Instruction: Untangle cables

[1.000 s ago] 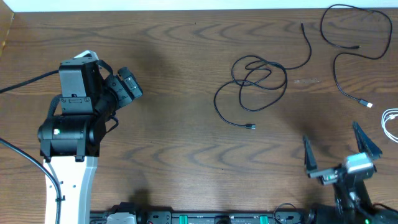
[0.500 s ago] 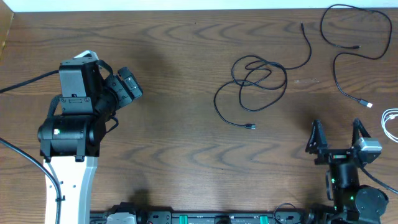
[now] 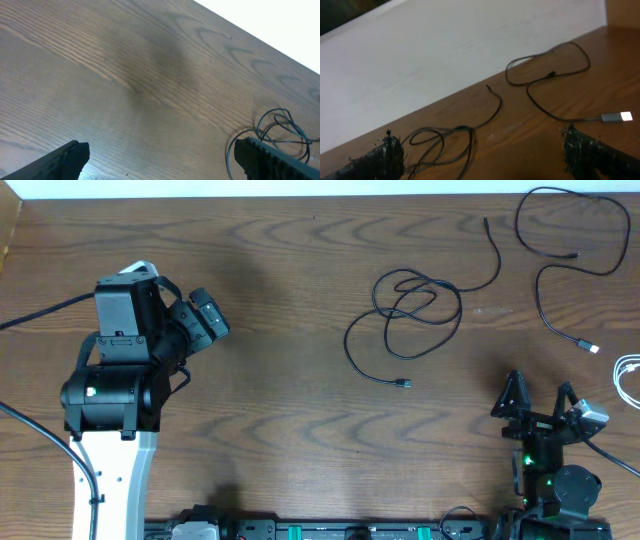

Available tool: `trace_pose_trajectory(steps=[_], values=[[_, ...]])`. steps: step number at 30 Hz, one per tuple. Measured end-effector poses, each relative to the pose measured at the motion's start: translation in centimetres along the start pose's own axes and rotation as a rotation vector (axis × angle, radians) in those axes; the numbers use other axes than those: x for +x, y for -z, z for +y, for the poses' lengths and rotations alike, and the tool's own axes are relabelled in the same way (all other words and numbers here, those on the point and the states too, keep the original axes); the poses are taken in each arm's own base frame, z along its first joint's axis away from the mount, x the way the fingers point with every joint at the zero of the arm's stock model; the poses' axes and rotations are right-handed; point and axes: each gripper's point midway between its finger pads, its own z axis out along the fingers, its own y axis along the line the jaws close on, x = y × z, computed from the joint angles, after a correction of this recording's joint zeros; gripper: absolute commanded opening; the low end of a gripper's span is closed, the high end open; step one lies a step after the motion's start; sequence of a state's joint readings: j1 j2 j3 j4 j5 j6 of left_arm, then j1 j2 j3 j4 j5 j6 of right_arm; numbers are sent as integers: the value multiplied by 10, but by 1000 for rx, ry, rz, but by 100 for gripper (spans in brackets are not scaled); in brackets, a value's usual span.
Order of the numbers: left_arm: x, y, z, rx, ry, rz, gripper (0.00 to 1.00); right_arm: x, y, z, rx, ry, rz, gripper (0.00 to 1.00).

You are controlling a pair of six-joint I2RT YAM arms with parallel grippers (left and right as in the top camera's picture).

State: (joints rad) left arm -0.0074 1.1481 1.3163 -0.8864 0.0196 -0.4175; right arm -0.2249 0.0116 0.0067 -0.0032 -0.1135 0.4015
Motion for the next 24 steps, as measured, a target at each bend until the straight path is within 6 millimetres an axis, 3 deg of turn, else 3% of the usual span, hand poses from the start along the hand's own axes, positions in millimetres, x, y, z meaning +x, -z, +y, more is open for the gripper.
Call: trace_pose_trajectory(steps=[5,12,24], values=[[0,0,0,-1,0,0,100,12,1,-14,73,-25,43,99],[0,0,0,0,0,0,100,13,1,-21,109,-45,40,99],[0,0,0,0,0,0,100,19,0,0,25,39,67,99]])
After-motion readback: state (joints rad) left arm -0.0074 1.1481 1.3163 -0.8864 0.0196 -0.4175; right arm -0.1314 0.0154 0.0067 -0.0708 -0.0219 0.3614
